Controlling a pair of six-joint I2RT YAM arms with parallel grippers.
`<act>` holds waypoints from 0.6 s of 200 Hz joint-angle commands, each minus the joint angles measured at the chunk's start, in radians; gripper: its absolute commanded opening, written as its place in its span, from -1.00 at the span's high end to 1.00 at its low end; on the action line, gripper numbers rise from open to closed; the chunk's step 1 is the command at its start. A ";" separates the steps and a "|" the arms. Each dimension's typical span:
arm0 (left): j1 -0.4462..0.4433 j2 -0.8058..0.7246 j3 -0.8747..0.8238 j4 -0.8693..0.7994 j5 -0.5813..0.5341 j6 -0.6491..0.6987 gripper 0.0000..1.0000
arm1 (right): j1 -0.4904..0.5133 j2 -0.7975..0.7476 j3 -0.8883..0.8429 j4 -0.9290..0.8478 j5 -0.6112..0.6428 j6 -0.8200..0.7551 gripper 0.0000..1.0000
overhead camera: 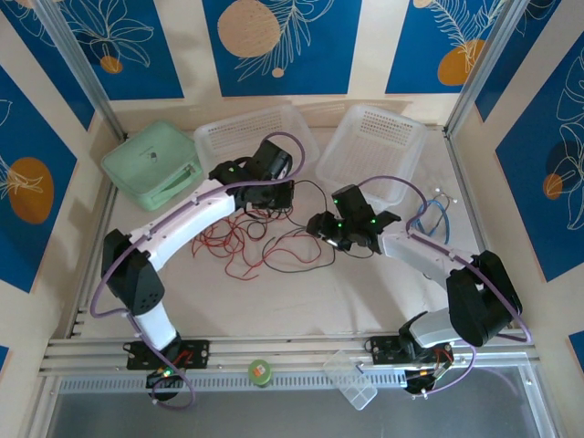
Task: Untangle the cables
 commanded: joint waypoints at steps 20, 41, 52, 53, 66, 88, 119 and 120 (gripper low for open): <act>-0.004 -0.053 0.066 -0.061 0.016 0.011 1.00 | 0.048 -0.043 -0.134 0.271 0.049 0.083 -0.23; -0.004 -0.069 0.073 -0.058 0.023 0.004 1.00 | 0.088 -0.050 -0.177 0.411 0.115 0.038 -0.27; -0.004 -0.076 0.074 -0.056 0.028 0.001 1.00 | 0.111 -0.057 -0.195 0.473 0.159 0.003 -0.27; -0.003 -0.076 0.074 -0.055 0.028 0.000 1.00 | 0.112 -0.057 -0.197 0.479 0.164 0.000 -0.27; -0.005 -0.082 0.073 -0.055 0.031 -0.003 1.00 | 0.133 -0.066 -0.210 0.534 0.223 -0.042 -0.28; -0.006 -0.092 0.071 -0.050 0.042 -0.009 1.00 | 0.148 -0.069 -0.213 0.574 0.298 -0.079 -0.30; -0.005 -0.104 0.071 -0.041 0.057 -0.018 1.00 | 0.143 -0.010 -0.169 0.556 0.341 -0.084 -0.30; -0.006 -0.104 0.072 -0.041 0.057 -0.018 1.00 | 0.143 -0.008 -0.169 0.557 0.342 -0.084 -0.30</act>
